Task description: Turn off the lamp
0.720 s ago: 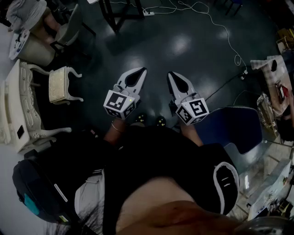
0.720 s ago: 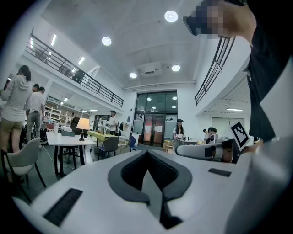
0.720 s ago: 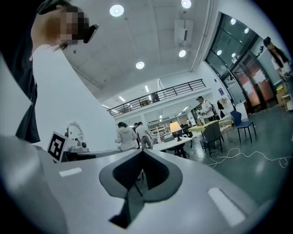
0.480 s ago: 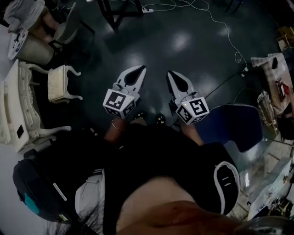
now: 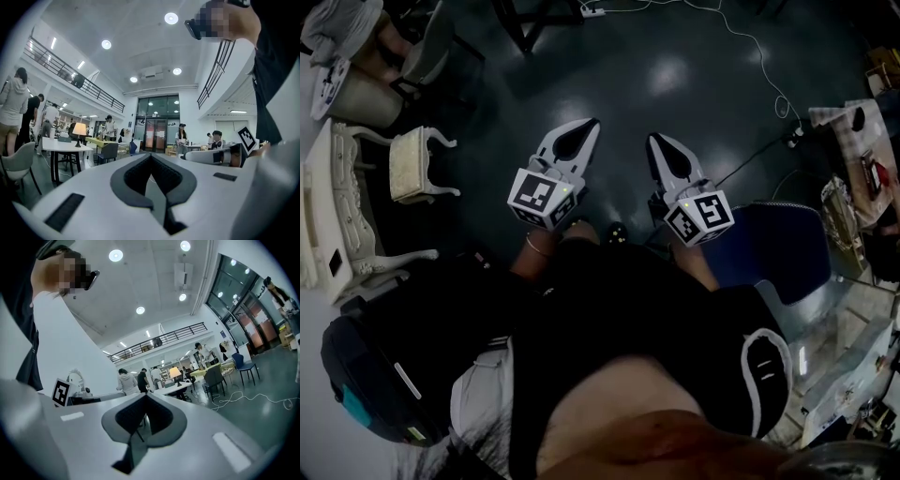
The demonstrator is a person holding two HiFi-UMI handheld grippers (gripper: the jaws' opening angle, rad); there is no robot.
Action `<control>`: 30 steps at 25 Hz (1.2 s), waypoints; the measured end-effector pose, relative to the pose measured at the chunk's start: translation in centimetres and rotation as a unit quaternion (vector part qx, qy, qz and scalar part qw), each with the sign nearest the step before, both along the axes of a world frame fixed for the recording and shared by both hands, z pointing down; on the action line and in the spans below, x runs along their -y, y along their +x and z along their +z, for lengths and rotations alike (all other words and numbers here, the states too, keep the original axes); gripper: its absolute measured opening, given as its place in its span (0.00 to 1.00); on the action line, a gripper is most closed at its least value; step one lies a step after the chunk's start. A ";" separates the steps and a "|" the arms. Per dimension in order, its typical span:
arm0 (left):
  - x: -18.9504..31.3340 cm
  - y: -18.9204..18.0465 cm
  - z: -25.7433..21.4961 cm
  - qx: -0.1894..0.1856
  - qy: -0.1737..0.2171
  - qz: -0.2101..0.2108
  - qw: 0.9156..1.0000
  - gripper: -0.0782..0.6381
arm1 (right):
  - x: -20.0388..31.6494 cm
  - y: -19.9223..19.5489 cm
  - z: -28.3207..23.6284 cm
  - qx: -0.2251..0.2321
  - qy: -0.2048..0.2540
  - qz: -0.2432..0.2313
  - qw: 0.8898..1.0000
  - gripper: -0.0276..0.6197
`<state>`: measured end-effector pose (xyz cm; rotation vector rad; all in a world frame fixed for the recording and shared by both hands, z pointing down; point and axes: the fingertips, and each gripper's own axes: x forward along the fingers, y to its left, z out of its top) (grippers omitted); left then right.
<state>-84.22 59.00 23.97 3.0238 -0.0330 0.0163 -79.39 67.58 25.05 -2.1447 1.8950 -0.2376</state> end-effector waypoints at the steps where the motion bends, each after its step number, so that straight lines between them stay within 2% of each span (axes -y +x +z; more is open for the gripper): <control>1: -0.4 0.2 0.0 -0.001 0.001 -0.001 1.000 0.12 | -0.5 0.3 0.0 0.001 0.002 0.000 1.000 0.04; 8: -2.3 1.8 0.3 0.008 0.001 0.002 1.000 0.12 | -2.7 2.4 1.0 0.029 0.023 0.007 0.999 0.04; 13: -1.1 3.7 1.1 0.016 0.008 0.002 1.000 0.12 | -2.0 4.3 1.5 0.032 0.003 0.014 0.999 0.04; 22: 1.9 11.5 0.6 0.002 0.010 0.033 0.999 0.12 | 0.7 11.1 1.4 0.025 0.005 0.035 0.999 0.04; 26: 3.9 15.5 1.3 -0.001 -0.004 0.044 0.999 0.12 | 3.3 14.6 2.2 0.021 -0.007 0.032 0.999 0.04; 30: 7.0 19.1 2.5 0.011 -0.020 0.037 0.999 0.12 | 6.6 18.0 2.7 0.032 -0.014 0.020 0.999 0.04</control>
